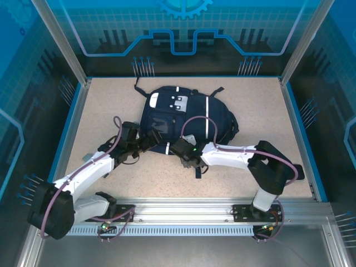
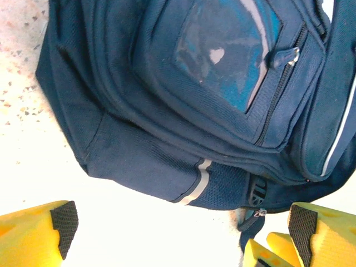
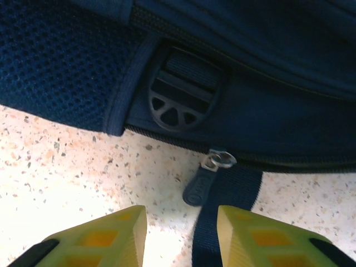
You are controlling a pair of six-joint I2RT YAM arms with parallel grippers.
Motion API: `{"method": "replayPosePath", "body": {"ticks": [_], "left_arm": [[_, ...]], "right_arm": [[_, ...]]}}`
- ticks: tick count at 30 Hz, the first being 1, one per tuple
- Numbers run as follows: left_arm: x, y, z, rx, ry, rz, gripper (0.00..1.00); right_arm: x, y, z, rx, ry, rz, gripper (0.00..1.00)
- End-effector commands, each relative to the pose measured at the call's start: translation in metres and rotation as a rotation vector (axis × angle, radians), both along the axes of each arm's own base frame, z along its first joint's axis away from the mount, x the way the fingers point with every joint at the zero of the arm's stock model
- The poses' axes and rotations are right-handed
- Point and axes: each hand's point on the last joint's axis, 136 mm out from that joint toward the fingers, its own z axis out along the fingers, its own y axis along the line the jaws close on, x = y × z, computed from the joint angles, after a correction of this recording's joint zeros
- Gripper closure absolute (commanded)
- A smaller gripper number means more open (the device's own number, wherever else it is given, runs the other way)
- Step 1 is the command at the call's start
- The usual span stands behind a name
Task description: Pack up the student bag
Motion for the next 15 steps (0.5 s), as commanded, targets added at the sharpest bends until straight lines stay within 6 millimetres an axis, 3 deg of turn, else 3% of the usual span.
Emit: {"method": "replayPosePath", "body": {"ticks": [1,8,12,15], "left_arm": [[-0.007,0.008,0.0,-0.002,0.024,0.028,0.01],[-0.008,0.009,0.005,0.014,0.029,0.009,0.01],[-0.007,0.007,0.009,0.002,0.022,0.003,0.01],[-0.004,0.009,0.009,0.013,0.012,0.007,0.01]], "right_arm": [[0.006,0.001,-0.001,-0.067,-0.039,-0.046,0.64],[0.005,-0.008,-0.009,-0.143,-0.042,-0.108,0.68],[0.001,-0.014,-0.001,-0.144,-0.063,-0.13,0.65],[0.003,-0.011,-0.007,-0.143,-0.055,-0.133,0.63]]}}
